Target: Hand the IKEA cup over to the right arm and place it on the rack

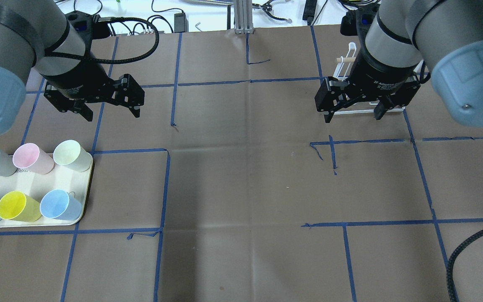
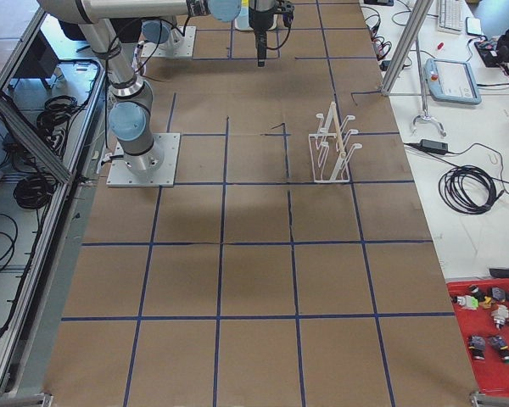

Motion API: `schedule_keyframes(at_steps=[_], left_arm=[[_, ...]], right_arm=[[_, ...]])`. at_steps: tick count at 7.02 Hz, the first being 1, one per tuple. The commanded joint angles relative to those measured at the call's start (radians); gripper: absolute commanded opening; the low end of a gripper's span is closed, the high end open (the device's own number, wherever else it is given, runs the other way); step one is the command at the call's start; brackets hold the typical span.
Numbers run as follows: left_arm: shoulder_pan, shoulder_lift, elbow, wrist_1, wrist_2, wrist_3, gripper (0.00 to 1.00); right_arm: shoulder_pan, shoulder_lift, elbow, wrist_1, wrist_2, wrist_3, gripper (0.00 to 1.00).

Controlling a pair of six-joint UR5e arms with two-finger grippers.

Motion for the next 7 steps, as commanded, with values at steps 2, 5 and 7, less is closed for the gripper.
schedule_keyframes(at_steps=[2, 5, 7], left_arm=[[0.000, 0.002, 0.000, 0.001, -0.005, -0.002, 1.00], [0.013, -0.001, -0.003, 0.010, -0.006, 0.006, 1.00], [0.160, -0.013, -0.009, 0.014, -0.008, 0.088, 1.00]], right_arm=[[-0.001, 0.004, -0.004, -0.003, 0.002, 0.002, 1.00], [-0.004, 0.005, -0.004, -0.004, 0.002, 0.002, 1.00], [-0.006, 0.005, -0.002, -0.013, 0.004, 0.002, 1.00]])
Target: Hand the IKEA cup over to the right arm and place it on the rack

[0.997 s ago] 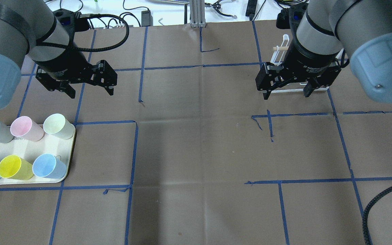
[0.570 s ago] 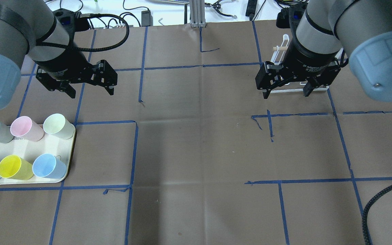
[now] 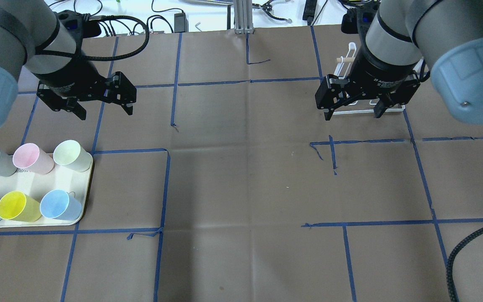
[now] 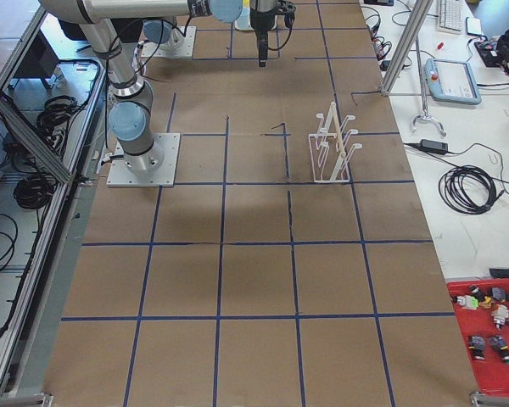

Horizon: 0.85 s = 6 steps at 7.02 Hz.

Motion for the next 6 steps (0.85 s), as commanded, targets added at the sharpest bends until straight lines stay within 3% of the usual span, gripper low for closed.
schedule_keyframes(at_steps=[1, 3, 6], left_arm=[[0.162, -0.006, -0.010, 0.023, 0.002, 0.164, 1.00], [0.341, -0.021, -0.033, 0.032, -0.001, 0.301, 1.00], [0.367, -0.053, -0.041, 0.067, -0.001, 0.316, 1.00]], right_arm=[[-0.001, 0.000, 0.001, -0.004, 0.001, 0.000, 1.00], [-0.002, -0.001, 0.004, -0.003, 0.001, 0.000, 1.00], [-0.001, 0.003, 0.004, -0.003, 0.001, 0.000, 1.00]])
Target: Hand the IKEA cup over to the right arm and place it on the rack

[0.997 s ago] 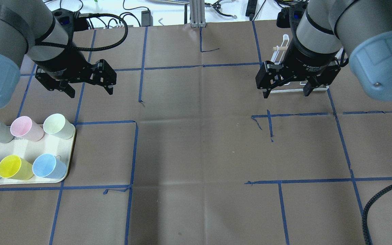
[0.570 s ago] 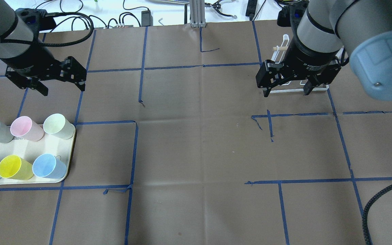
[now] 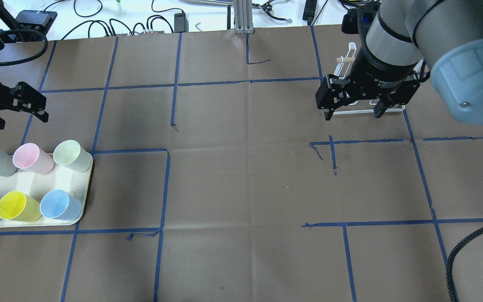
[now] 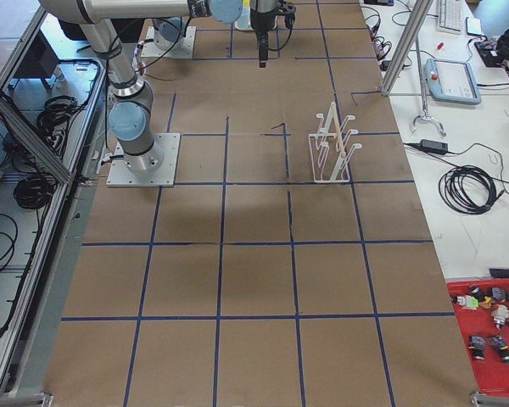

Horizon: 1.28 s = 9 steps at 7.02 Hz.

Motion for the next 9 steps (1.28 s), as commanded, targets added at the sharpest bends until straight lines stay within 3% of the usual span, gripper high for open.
schedule_keyframes(at_steps=[1, 4, 9], left_arm=[[0.007, -0.066, -0.031, 0.099, -0.001, 0.005, 1.00], [-0.007, -0.151, -0.142, 0.299, -0.002, 0.005, 1.00], [-0.033, -0.223, -0.240, 0.437, 0.008, 0.074, 1.00]], right_arm=[[0.001, 0.014, -0.001, 0.002, 0.000, 0.000, 1.00], [0.001, 0.018, -0.003, 0.000, 0.000, 0.000, 1.00], [-0.002, 0.019, -0.014, 0.000, 0.000, -0.002, 1.00]])
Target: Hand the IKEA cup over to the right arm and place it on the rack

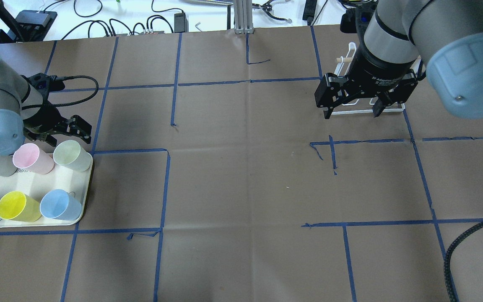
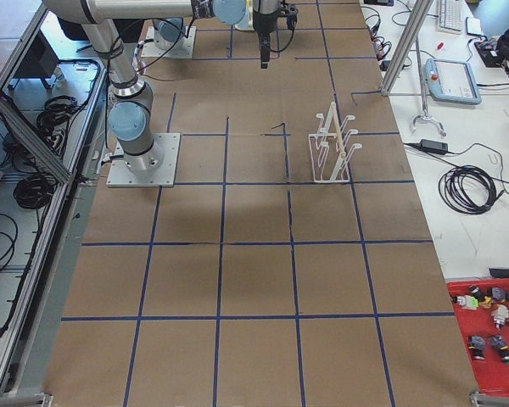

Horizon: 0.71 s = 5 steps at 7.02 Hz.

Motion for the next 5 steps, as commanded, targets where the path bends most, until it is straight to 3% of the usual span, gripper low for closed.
schedule_keyframes(at_steps=[1, 5], left_arm=[[0.003, -0.015, -0.062, 0.079, 0.008, 0.017, 1.00], [0.012, -0.033, -0.112, 0.124, 0.033, 0.013, 0.99]], right_arm=[[-0.001, -0.001, -0.003, 0.000, 0.000, -0.001, 1.00], [-0.012, -0.001, 0.003, -0.002, 0.000, -0.010, 1.00]])
